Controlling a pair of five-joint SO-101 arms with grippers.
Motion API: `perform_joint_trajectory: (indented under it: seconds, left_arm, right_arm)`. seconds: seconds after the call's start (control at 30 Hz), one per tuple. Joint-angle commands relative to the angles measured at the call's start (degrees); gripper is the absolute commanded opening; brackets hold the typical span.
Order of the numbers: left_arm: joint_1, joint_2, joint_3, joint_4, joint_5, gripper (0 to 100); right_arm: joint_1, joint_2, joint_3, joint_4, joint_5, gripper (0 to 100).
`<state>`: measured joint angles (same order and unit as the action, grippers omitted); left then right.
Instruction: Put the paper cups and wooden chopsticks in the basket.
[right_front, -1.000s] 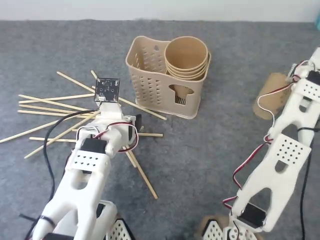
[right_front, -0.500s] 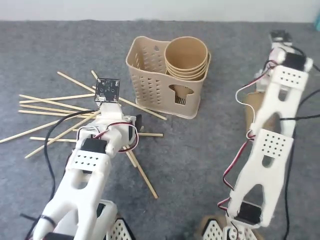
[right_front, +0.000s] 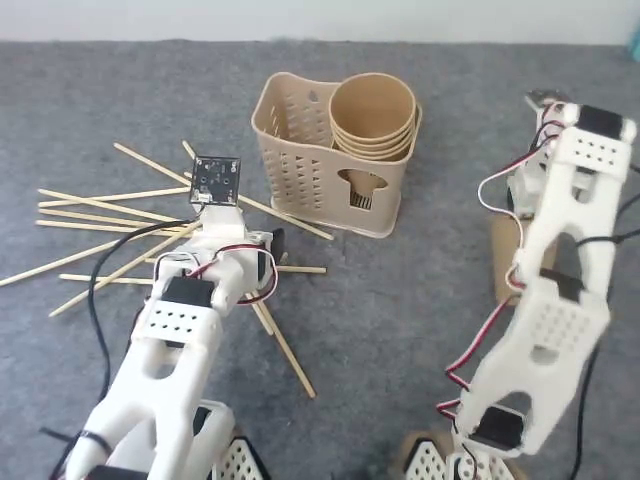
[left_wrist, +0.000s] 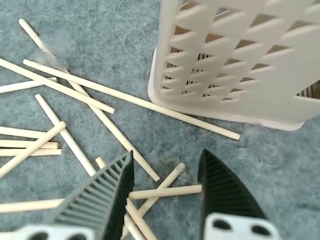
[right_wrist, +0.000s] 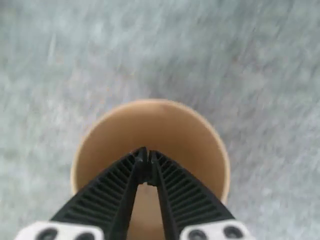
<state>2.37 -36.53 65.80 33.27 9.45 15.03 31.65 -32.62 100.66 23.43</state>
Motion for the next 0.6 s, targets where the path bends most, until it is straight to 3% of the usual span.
perform_joint_trajectory:
  seconds: [0.0, 0.33, 0.57]
  left_arm:
    - [-0.18, 0.00, -0.48, -1.41, -0.35, 20]
    - [-0.18, 0.00, -0.31, -1.32, -0.35, 20]
    - [-0.26, 0.00, -0.22, -1.23, -0.35, 20]
  right_arm:
    - [0.48, -14.99, 10.81, 2.15, 3.16, 0.9]
    - [5.41, -42.59, 40.35, -1.10, 11.78, 0.9]
    - [12.18, -61.67, 48.70, -4.88, 13.54, 2.1]
